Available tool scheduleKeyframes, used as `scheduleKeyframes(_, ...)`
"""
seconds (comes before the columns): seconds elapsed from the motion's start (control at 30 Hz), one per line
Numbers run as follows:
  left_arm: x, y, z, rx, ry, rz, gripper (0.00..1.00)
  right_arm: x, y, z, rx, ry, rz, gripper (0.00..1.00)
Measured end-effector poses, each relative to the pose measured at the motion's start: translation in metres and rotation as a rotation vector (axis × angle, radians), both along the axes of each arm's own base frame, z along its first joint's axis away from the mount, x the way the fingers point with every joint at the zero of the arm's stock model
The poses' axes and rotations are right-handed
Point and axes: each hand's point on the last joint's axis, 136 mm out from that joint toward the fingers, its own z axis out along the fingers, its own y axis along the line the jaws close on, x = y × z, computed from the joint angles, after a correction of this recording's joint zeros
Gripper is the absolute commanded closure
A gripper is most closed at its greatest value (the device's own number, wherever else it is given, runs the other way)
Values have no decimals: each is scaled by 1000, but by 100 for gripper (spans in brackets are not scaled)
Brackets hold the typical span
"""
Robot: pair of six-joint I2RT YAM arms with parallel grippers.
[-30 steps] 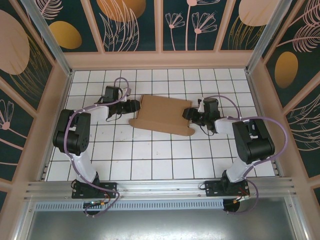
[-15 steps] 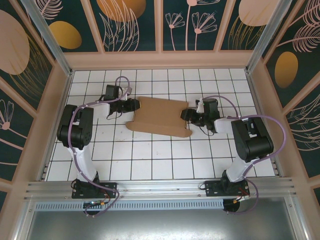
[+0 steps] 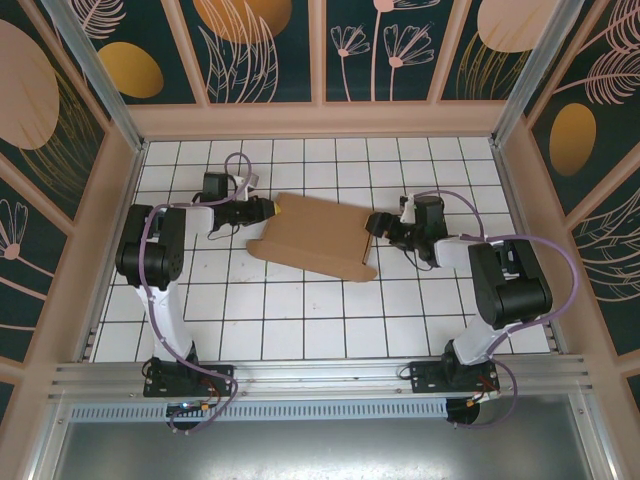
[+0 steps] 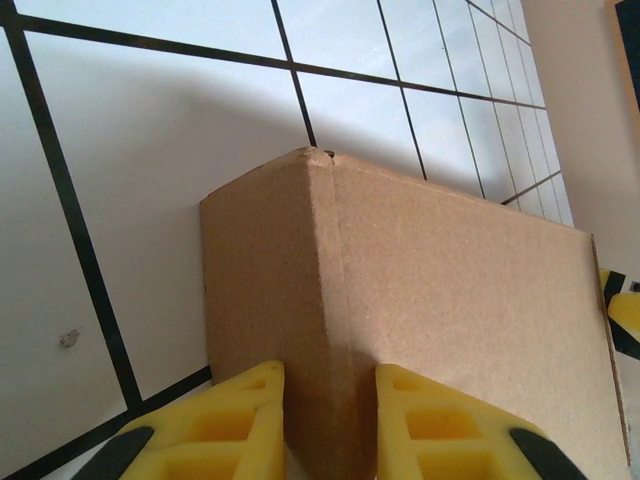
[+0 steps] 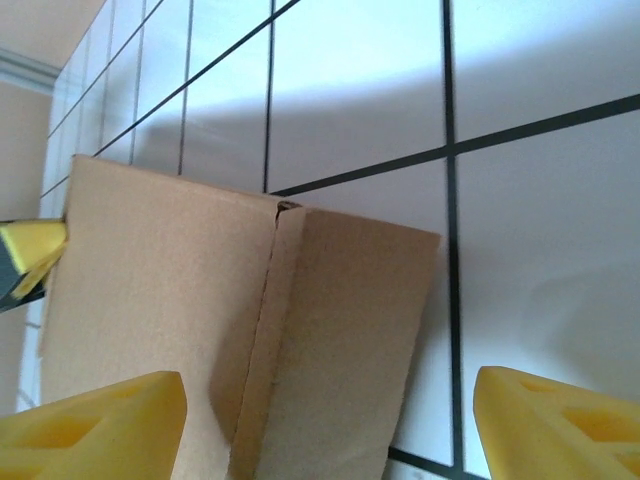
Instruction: Fold the paper box
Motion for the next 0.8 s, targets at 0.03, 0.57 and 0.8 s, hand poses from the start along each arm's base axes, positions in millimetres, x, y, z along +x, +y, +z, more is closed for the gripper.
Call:
scheduleKeyframes(0.03,0,0,0,-4,0,-1,92,-2,3,1,17,3,12,24)
scheduleKeyframes(0.57,3,3,0,-47,8,-10,100,-17,25,-8,182,96,110,23)
scheduleKeyframes(0.8,4,7,0,-57,17,-2,100,-15,15,-12,100,96,67,22)
